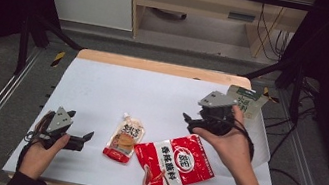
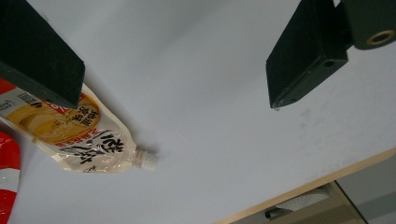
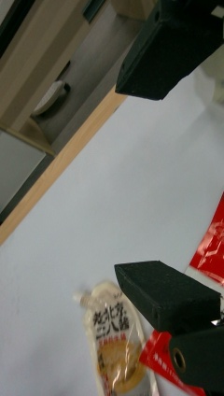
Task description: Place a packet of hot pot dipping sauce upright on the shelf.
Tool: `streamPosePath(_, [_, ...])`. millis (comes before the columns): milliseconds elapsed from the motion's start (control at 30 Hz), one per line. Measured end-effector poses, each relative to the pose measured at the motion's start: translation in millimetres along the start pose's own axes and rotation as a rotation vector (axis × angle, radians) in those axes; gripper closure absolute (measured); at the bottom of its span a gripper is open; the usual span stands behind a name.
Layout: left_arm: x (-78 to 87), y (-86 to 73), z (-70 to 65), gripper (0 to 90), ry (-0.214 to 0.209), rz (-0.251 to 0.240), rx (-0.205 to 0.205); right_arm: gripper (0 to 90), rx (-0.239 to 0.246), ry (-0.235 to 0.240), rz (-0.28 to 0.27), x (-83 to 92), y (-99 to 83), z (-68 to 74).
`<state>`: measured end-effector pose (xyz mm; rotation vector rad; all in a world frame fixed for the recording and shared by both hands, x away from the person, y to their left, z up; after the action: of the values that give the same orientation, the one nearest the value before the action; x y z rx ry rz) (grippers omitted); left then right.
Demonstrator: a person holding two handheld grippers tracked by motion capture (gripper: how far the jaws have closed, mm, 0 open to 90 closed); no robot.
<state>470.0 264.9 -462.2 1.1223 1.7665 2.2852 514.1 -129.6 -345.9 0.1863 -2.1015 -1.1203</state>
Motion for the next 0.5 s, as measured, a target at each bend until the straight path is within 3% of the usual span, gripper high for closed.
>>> streamPosePath(67, [-0.2, 0.1, -0.7, 4.3, -0.001, 0.000, 0.001, 12.9, 0.004, 0.015, -0.003, -4.2, 1.4, 7.3])
streamPosePath(100, [0.0, 0.1, -1.4, 4.3, -0.002, 0.006, -0.007, 13.6, 0.011, 0.046, 0.006, -14.3, 2.9, 22.9])
streamPosePath(133, [0.0, 0.1, -1.4, 4.3, -0.002, 0.006, -0.007, 13.6, 0.011, 0.046, 0.006, -14.3, 2.9, 22.9])
streamPosePath(233, [0.1, 0.3, -2.3, 4.3, -0.005, 0.009, -0.012, 15.7, 0.017, 0.084, 0.023, -30.4, 4.0, 43.8])
streamPosePath(500, [-0.1, 0.0, -2.5, 4.3, -0.003, 0.014, -0.019, 19.4, 0.018, 0.142, 0.026, -51.8, 8.5, 68.8])
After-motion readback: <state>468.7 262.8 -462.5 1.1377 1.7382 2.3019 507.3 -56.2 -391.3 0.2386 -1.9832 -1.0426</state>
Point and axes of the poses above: each handheld gripper's, and its own axes: x roughly backward along the jaws, y roughly out of its top, z roughly to its left, the point moved 4 cm from there along -x, roughly forward along the jaws, and after that the axes turned 5 degrees about x, right-handed, at the moved point
